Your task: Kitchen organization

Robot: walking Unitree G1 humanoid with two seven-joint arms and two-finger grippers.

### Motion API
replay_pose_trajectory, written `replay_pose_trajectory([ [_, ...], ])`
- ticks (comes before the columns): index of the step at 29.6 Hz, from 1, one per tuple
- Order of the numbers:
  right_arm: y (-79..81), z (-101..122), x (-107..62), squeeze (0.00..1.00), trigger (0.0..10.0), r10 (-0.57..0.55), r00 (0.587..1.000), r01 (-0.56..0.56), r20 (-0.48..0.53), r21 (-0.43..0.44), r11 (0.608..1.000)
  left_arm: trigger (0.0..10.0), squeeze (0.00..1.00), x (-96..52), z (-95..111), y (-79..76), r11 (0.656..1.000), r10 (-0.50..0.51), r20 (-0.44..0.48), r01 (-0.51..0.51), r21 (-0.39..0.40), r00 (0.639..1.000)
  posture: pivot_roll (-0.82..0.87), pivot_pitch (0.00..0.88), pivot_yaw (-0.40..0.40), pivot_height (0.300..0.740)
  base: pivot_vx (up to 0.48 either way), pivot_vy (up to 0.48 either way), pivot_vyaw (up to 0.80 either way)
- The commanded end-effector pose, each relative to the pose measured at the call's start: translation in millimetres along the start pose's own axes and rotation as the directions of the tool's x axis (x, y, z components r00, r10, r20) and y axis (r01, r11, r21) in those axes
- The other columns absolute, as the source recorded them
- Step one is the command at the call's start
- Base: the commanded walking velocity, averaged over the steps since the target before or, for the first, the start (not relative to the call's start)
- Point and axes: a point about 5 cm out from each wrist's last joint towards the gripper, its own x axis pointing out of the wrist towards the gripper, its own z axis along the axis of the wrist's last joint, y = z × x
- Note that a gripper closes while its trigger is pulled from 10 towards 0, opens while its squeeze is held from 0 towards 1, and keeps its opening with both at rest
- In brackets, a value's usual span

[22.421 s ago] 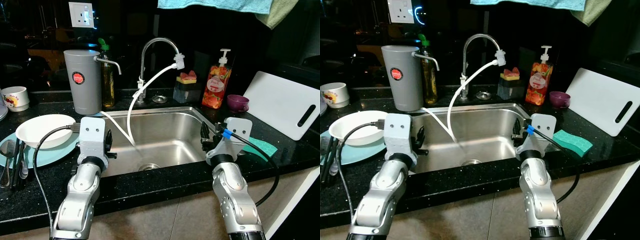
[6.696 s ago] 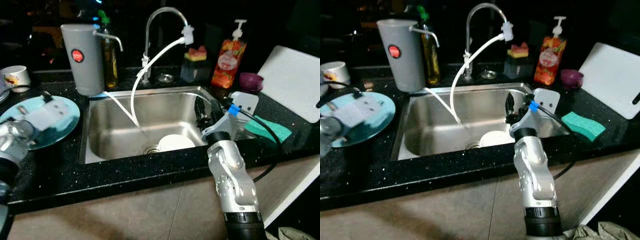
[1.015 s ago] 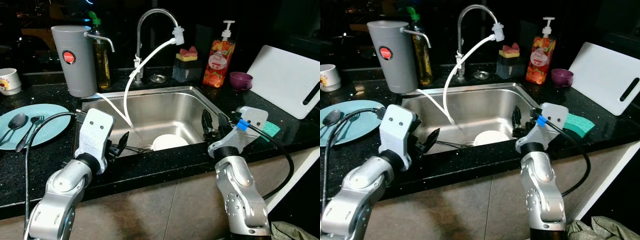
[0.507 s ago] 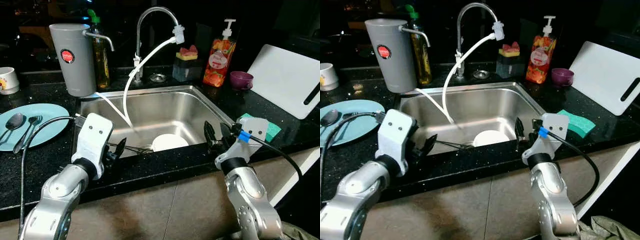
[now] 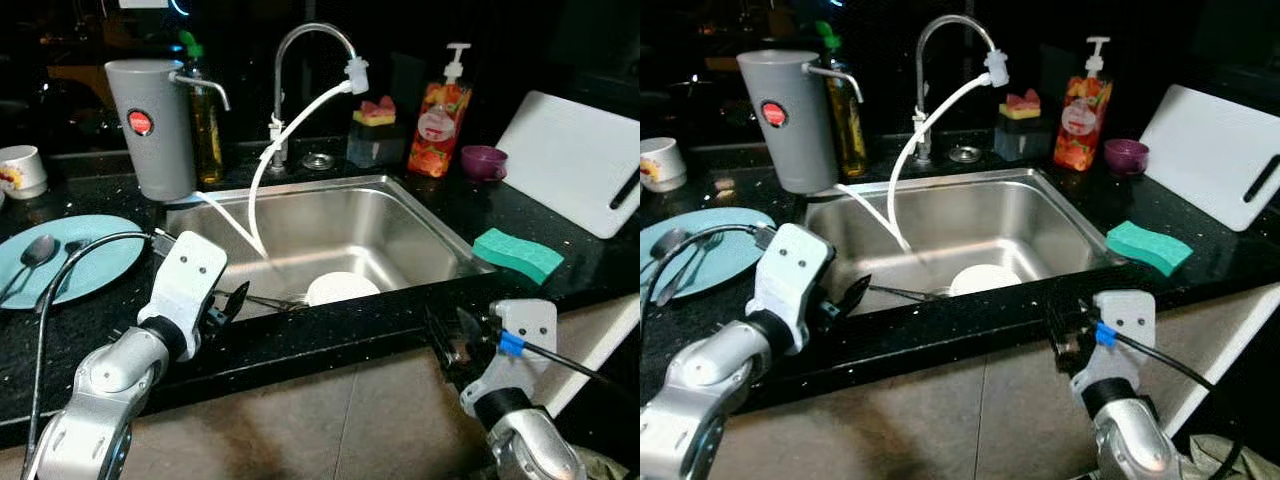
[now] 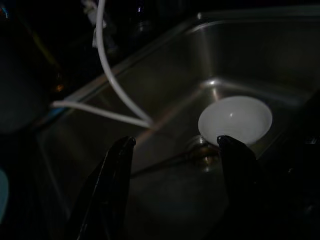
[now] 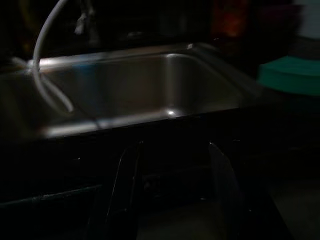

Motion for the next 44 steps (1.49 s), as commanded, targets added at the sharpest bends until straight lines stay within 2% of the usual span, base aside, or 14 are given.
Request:
replay_pose_trajectory([
  [1,-1.5,7,5.3,0.00,10.0,-0.035,0.999,0.035,0.042,0.013,0.999,10.0,0.00,1.4,-2,-0.4,1.000,0.003,-0.007,-0.003,0.008,1.000,0.13,0.077,0.009,0.740,0.000,0.000,0.00],
  [4,-0.6,14,13.9,0.00,10.0,-0.050,0.996,0.048,0.077,0.017,0.999,10.0,0.00,0.8,-3,-1.1,1.000,0.001,-0.006,-0.001,0.002,1.000,0.12,0.073,0.012,0.740,0.000,0.000,0.00],
  [5,-1.9,20,18.8,0.00,10.0,-0.023,0.995,0.024,0.097,-0.013,1.000,10.0,0.00,-2.2,-7,-2.4,1.000,-0.007,-0.015,0.007,0.012,1.000,0.11,0.071,0.013,0.740,0.000,0.000,0.00],
  [10,-6.7,25,20.3,0.00,10.0,0.023,0.996,-0.017,0.083,-0.064,0.998,10.0,0.00,-1.1,-10,-2.4,1.000,0.010,-0.013,-0.009,0.020,1.000,0.10,0.072,-0.018,0.740,0.000,0.000,0.00],
  [17,-1.0,26,27.5,0.00,10.0,0.017,0.995,-0.013,0.094,-0.043,0.999,10.0,0.00,2.0,-10,1.3,0.996,0.084,-0.006,-0.084,0.007,0.996,0.12,0.071,-0.036,0.740,0.000,0.000,0.00],
  [22,1.7,26,29.1,0.00,10.0,0.029,0.995,-0.025,0.097,-0.048,0.999,10.0,0.00,2.3,-9,2.7,0.996,0.090,-0.002,-0.090,0.011,0.996,0.12,0.078,-0.040,0.740,0.000,0.000,0.00],
  [24,-0.7,25,30.5,0.00,10.0,0.050,0.995,-0.044,0.088,-0.076,0.996,10.0,0.00,-0.1,-16,10.7,0.992,0.124,-0.021,-0.123,0.031,0.992,0.12,0.068,-0.049,0.740,0.000,0.000,0.00],
  [28,-2.2,28,33.4,0.00,10.0,0.059,0.994,-0.051,0.090,-0.086,0.995,10.0,0.00,-0.9,-19,14.7,0.988,0.153,-0.028,-0.153,0.013,0.988,0.12,0.074,-0.062,0.740,0.000,0.000,0.00],
  [30,-4.2,29,35.3,0.00,10.0,0.072,0.994,-0.063,0.085,-0.099,0.993,10.0,0.00,-0.5,-21,8.2,0.988,0.156,-0.028,-0.156,0.006,0.987,0.11,0.075,-0.084,0.740,0.000,0.000,0.00],
  [35,-3.7,28,36.1,0.00,10.0,0.075,0.994,-0.068,0.077,-0.094,0.993,10.0,0.00,-1.6,-20,5.1,0.988,0.152,-0.023,-0.152,0.007,0.988,0.12,0.075,-0.098,0.740,0.000,0.000,0.00],
  [38,2.0,27,38.1,0.00,10.0,0.083,0.993,-0.076,0.082,-0.086,0.993,10.0,0.00,-1.9,-21,7.2,0.987,0.159,-0.028,-0.159,-0.003,0.987,0.14,0.070,-0.061,0.740,0.000,0.000,0.00],
  [42,-0.1,28,39.0,0.00,10.0,0.058,0.993,-0.050,0.101,-0.079,0.996,10.0,0.00,3.4,-18,-2.3,0.994,0.107,-0.011,-0.107,-0.015,0.994,0.16,0.074,-0.059,0.740,0.000,0.000,0.00],
  [43,-2.3,28,39.0,0.00,10.0,0.043,0.994,-0.035,0.105,-0.075,0.997,10.0,0.00,5.2,-15,-6.4,0.995,0.081,-0.005,-0.081,-0.051,0.997,0.16,0.074,-0.059,0.740,0.000,0.000,0.00],
  [44,-2.3,28,39.0,0.00,10.0,0.043,0.994,-0.035,0.105,-0.075,0.997,10.0,0.00,5.2,-15,-6.4,0.995,0.081,-0.005,-0.081,-0.051,0.997,0.16,0.074,-0.059,0.740,0.000,0.000,0.00],
])
